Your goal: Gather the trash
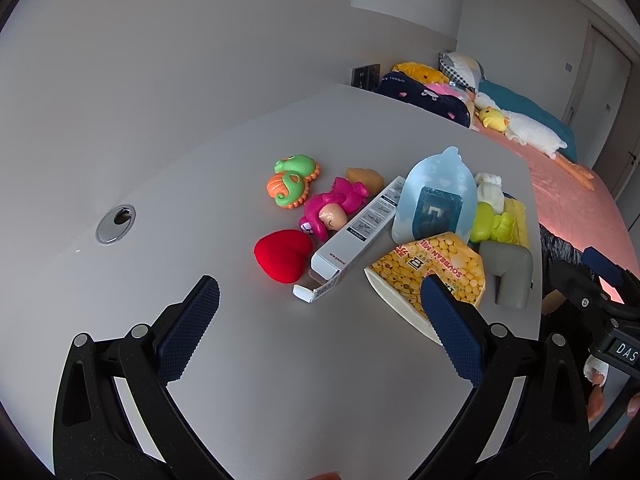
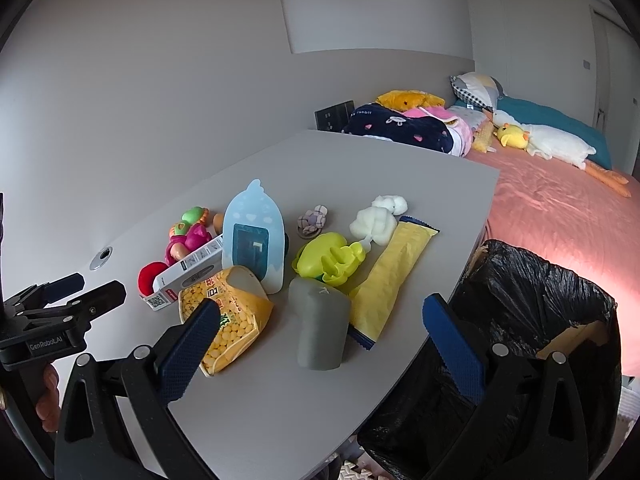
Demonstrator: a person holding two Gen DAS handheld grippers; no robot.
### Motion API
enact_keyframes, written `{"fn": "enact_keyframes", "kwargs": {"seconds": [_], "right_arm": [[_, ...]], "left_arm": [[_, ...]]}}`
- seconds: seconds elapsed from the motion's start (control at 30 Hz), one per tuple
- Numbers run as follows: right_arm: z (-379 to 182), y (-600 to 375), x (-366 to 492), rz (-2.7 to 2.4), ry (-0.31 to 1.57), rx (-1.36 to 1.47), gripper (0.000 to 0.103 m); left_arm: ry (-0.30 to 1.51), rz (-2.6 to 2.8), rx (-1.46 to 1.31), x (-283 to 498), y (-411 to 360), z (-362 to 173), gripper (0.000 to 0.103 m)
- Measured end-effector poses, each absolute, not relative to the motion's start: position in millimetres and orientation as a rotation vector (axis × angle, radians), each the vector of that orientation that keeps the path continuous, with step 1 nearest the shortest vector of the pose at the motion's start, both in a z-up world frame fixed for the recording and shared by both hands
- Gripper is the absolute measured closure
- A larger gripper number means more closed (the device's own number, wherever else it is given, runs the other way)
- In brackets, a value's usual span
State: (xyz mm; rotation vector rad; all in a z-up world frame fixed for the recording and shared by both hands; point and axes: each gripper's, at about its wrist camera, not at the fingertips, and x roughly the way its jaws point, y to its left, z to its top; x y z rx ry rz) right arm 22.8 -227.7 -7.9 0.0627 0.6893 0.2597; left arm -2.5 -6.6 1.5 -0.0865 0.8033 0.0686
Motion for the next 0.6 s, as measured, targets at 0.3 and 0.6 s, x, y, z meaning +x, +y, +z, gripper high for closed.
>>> {"fn": "enact_keyframes", "kwargs": {"seconds": [0.3, 0.6], "right_arm": [[-8.3, -228.1, 23.3, 0.257, 0.692, 0.062, 0.002], [-8.4, -227.9, 22.7, 0.258, 0.693, 0.061, 0.002]], "left_arm": [[0.8, 0.072, -0.064, -2.3, -8.2, 1.8, 0.006], [0.798, 0.064, -0.062, -2.5, -10.9, 1.9, 0.006]]}}
